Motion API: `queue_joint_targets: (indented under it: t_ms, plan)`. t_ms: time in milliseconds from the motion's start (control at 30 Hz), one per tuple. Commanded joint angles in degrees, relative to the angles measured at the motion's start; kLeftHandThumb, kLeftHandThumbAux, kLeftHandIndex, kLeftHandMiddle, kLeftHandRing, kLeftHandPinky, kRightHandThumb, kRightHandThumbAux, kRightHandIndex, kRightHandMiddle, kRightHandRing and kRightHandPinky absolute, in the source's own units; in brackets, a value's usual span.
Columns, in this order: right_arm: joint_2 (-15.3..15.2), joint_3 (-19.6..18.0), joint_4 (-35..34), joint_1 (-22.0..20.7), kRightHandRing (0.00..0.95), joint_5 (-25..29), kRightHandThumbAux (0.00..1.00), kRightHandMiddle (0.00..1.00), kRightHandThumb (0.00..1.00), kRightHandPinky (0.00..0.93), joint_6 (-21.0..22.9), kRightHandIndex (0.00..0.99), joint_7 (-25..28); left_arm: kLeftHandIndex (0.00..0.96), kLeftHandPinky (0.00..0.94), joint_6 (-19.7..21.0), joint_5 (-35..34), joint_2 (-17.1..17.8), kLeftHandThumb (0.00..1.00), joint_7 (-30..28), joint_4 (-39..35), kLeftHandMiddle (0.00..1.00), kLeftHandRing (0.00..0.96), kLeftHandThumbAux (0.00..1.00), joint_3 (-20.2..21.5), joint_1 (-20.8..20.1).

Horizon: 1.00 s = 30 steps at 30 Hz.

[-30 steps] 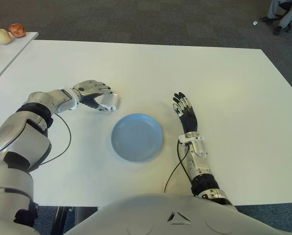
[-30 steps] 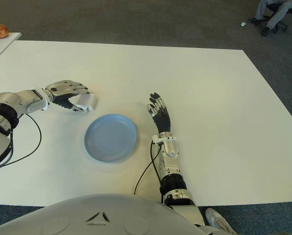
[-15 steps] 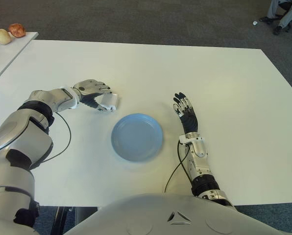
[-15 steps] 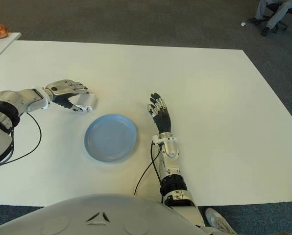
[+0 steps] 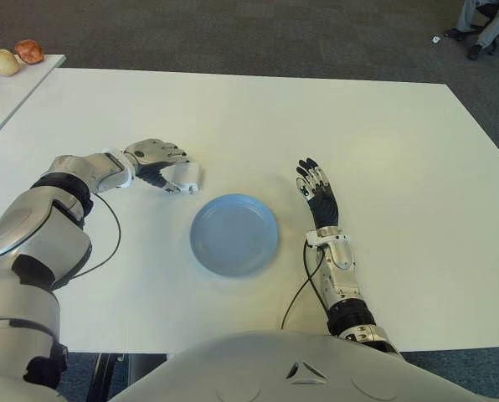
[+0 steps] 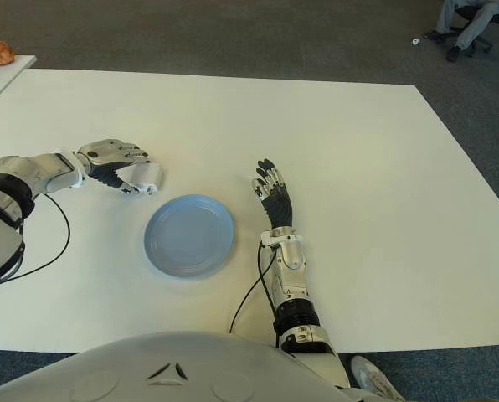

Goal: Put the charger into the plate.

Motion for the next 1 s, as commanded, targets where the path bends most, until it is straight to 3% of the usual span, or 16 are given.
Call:
queue_joint_targets:
  t_ms: [33,433,1000]
  plan:
    - [1.78,-0.23,1.95,2.38,0.099,0.54,0.618,0.147,0.000,0.070,0.55,0.102,0.16,0.000,0.148,0.68,-0.72,-0.84,0.402,-2.50,0.92,0.000,0.006,0.267,0.65,-0.25]
    - [1.83,-0.20,1.75,2.40,0.101,0.35,0.613,0.150,0.000,0.072,0.94,0.101,-0.21,0.006,0.144,1.28,-4.40,-1.23,0.400,-7.27,1.11,0.001,0.029,0.267,3.71,0.26]
    - [1.81,-0.52,1.72,2.43,0.101,0.82,0.621,0.151,0.000,0.078,0.67,0.117,0.19,0.015,0.128,2.34,-5.61,-2.05,0.381,-9.05,0.63,0.024,0.038,0.261,5.27,0.71]
